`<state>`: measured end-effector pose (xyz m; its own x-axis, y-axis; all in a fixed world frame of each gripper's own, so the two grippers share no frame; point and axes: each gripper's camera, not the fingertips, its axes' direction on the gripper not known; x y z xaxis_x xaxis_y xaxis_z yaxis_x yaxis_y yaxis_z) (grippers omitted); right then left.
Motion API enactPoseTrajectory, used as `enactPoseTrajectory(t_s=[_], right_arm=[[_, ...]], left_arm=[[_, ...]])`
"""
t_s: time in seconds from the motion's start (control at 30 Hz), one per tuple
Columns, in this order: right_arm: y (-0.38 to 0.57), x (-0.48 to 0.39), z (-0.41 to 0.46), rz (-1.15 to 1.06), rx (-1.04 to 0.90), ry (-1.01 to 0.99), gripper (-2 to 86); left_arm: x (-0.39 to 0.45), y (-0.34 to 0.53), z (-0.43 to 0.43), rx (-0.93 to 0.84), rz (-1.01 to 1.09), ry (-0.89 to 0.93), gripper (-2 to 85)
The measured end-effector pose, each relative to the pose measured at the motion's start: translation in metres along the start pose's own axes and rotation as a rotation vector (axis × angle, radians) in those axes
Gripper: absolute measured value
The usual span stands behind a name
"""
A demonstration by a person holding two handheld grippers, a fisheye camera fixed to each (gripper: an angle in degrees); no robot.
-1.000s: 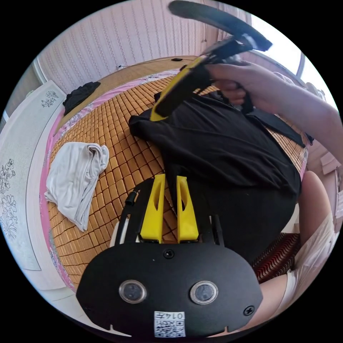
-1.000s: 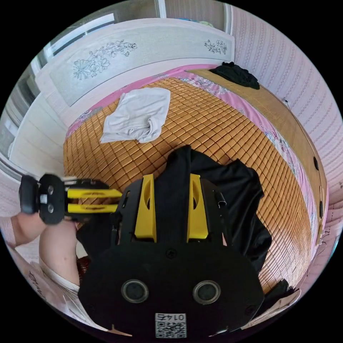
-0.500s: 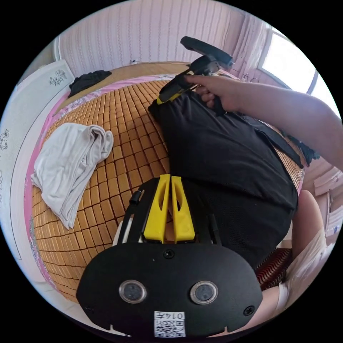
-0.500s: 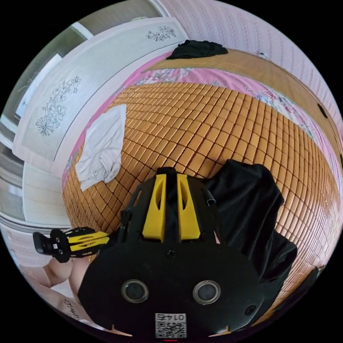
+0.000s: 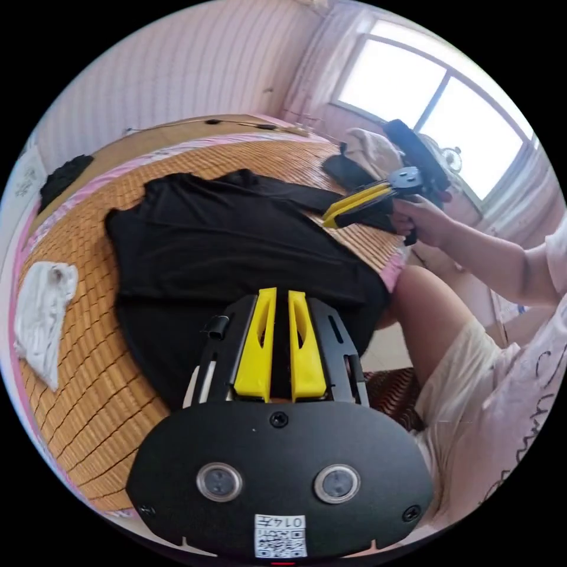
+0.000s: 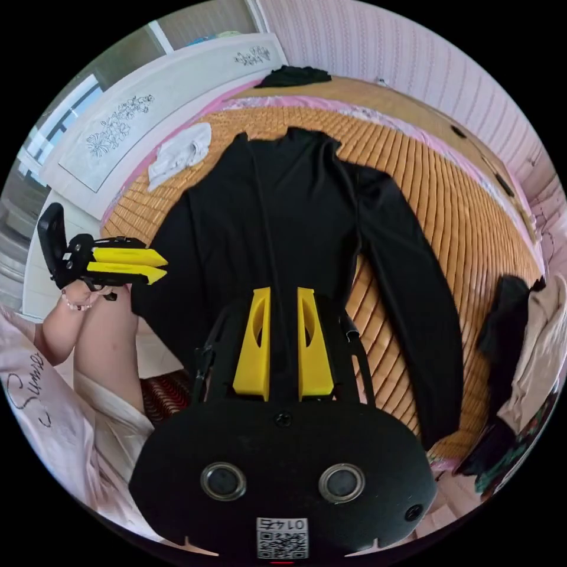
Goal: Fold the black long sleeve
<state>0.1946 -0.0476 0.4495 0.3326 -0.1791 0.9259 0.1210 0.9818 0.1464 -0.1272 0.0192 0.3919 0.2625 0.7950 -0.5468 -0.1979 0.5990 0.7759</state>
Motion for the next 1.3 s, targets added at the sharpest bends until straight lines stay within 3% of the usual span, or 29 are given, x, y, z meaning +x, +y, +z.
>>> enactPoseTrajectory(t_s=[0.17, 0.33, 0.4, 0.57, 0.7, 0.9, 1.07, 1.17, 1.3], right_arm=[[0.015, -0.009, -0.007, 0.118, -0.028, -0.011, 10.1], [0.004, -0.015, -0.025, 0.177, -0.025, 0.001, 6.7], [0.001, -0.016, -0.042, 0.179, -0.011, -0.031, 4.1], [0.003, -0.023, -0.1, 0.194, 0.062, -0.044, 1.5], [-0.006, -0.019, -0.092, 0.225, -0.002, -0.076, 1.6], [-0.005, -0.015, -0.133, 0.251, 0.078, -0.108, 4.4], [0.038, 0.036, -0.207, 0.431, 0.344, 0.059, 5.5], [0.064, 0.088, -0.243, 0.605, 0.487, 0.202, 7.5], [0.084, 0.152, -0.263, 0.834, 0.512, 0.357, 8.7]], left_arm=[[0.093, -0.007, 0.082, -0.096, 0.132, 0.021, 8.4], [0.112, 0.006, 0.151, -0.246, 0.162, -0.063, 6.0], [0.114, 0.014, 0.153, -0.228, 0.18, -0.04, 0.8], [0.131, 0.032, 0.135, -0.144, 0.229, -0.076, -0.8], [0.13, 0.047, 0.18, -0.247, 0.216, -0.08, -0.2], [0.138, 0.066, 0.196, -0.267, 0.221, -0.046, 5.2], [0.151, 0.082, 0.19, -0.273, 0.259, 0.161, 6.6], [0.146, 0.067, 0.184, -0.261, 0.259, 0.18, 6.1], [0.145, 0.027, 0.184, -0.237, 0.319, 0.105, 5.5]])
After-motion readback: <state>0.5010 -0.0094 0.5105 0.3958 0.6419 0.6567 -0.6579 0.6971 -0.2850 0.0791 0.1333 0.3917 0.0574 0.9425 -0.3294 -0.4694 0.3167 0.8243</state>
